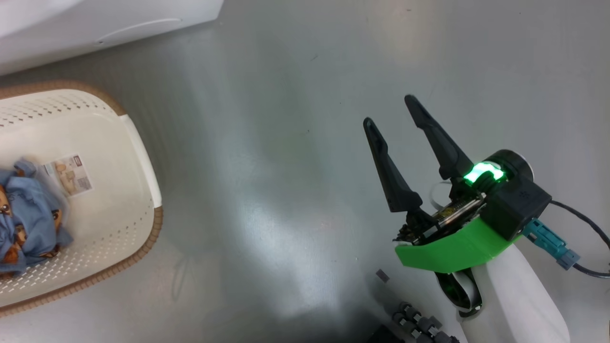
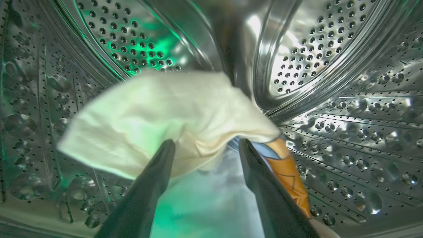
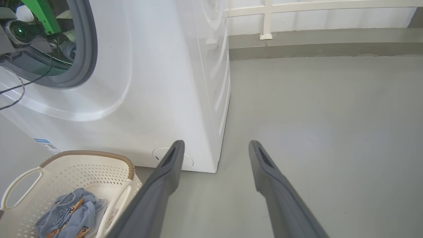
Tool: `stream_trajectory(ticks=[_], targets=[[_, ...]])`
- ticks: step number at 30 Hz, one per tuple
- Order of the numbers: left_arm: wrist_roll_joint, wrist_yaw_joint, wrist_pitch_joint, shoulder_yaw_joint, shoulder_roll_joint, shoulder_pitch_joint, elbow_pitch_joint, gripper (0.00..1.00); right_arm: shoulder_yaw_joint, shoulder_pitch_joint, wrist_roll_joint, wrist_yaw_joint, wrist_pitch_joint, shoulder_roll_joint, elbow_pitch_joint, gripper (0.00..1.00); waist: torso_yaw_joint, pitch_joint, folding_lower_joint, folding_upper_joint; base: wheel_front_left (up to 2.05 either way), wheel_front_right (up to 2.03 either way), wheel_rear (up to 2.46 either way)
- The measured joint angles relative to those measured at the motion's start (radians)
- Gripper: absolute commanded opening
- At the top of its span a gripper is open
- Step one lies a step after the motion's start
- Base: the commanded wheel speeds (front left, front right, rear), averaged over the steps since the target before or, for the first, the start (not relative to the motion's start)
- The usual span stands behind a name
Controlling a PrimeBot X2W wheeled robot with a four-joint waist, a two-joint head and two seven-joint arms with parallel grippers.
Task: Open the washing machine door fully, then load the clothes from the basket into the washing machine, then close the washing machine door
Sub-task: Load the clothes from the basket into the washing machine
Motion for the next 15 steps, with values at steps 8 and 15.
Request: stream_trajectory(ticks=[8, 15], targets=[[-0.009, -0.003, -0.091, -0.008, -0.022, 0.071, 0.000, 1.00, -0.014, -0.008, -0.001, 0.000, 0.000, 0.000, 0.004, 1.00, 0.013, -0.018, 0.0000, 0.0000, 0.00, 0.00, 0.00], [-0.030, -0.004, -0.186, -0.009, -0.060, 0.176, -0.021, 1.00, -0.032, -0.003, -0.014, 0.000, 0.000, 0.000, 0.008, 1.00, 0.033, -0.053, 0.0000, 0.0000, 0.00, 0.00, 0.00]])
